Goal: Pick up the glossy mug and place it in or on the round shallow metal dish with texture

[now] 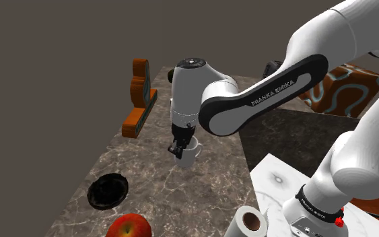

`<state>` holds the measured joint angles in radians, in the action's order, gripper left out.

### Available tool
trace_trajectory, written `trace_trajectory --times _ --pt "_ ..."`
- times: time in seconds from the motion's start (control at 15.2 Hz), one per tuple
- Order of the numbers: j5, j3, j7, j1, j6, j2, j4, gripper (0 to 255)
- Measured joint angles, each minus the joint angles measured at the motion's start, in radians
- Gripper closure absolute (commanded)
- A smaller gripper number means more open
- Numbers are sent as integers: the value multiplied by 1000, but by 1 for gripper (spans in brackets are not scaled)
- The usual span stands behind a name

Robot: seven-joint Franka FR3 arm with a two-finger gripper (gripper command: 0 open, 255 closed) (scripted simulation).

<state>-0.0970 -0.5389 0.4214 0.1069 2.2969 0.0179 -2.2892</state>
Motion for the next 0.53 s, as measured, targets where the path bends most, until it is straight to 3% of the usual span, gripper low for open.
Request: trace_trajectory --times 0.53 --pt "46 5 -39 1 -102 62 51 255"
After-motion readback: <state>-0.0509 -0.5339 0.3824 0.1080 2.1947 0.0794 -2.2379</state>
